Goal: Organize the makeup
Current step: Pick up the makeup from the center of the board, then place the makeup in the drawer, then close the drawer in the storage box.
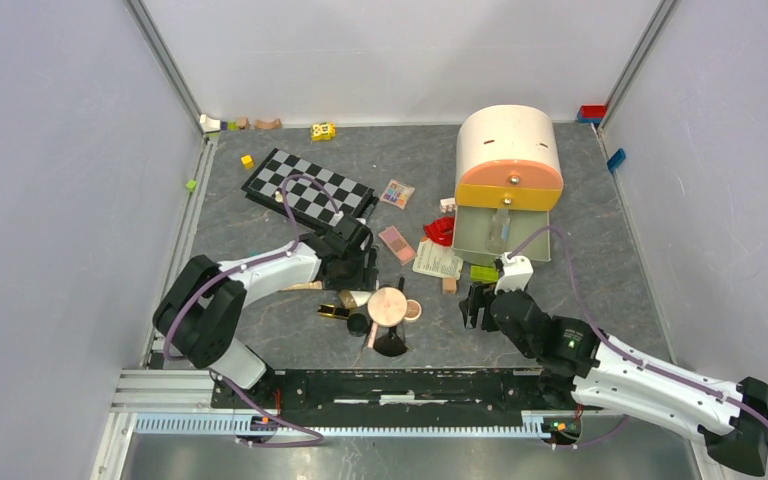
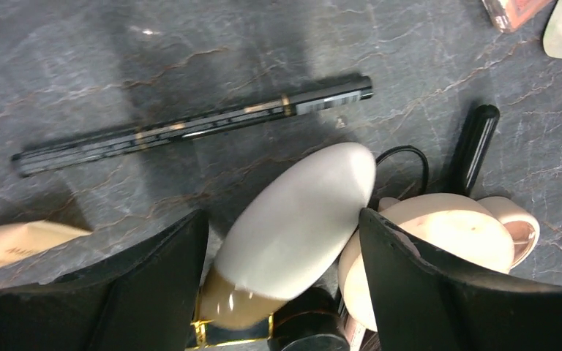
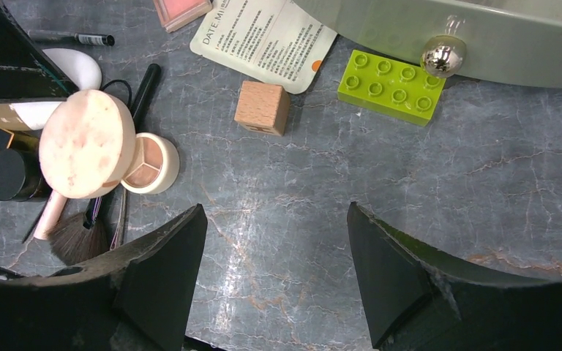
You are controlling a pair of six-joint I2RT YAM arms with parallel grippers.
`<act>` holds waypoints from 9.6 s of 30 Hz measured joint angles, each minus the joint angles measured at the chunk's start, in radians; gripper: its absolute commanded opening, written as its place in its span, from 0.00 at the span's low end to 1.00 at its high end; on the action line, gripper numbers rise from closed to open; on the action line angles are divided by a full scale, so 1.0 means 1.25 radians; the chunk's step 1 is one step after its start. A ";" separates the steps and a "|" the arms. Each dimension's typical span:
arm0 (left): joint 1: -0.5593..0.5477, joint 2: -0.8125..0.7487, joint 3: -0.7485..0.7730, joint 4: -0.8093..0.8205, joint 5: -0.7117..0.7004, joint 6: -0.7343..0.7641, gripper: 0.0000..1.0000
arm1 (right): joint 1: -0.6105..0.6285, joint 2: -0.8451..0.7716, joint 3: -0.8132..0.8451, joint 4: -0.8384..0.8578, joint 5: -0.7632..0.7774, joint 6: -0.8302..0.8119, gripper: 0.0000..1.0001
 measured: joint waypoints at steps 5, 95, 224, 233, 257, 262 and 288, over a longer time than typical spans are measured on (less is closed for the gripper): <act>-0.023 0.031 0.012 0.024 0.005 0.010 0.53 | 0.000 0.005 0.000 0.000 -0.002 0.000 0.78; -0.196 0.435 0.631 0.326 -0.105 0.052 0.31 | 0.000 -0.328 0.065 -0.359 0.186 0.186 0.79; 0.199 -0.506 0.097 -0.250 -0.268 0.140 0.73 | -0.468 0.518 0.102 0.516 -0.039 -0.381 0.67; 0.200 -0.490 0.097 -0.250 -0.267 0.140 0.73 | -0.524 0.597 0.116 0.638 -0.099 -0.437 0.65; 0.201 -0.478 0.097 -0.250 -0.267 0.155 0.70 | -0.582 0.706 0.066 0.946 -0.199 -0.526 0.53; 0.202 -0.477 0.097 -0.250 -0.266 0.155 0.70 | -0.584 0.706 0.014 1.062 -0.228 -0.537 0.53; 0.208 -0.478 0.097 -0.247 -0.260 0.156 0.69 | -0.604 0.686 0.001 1.035 -0.210 -0.471 0.23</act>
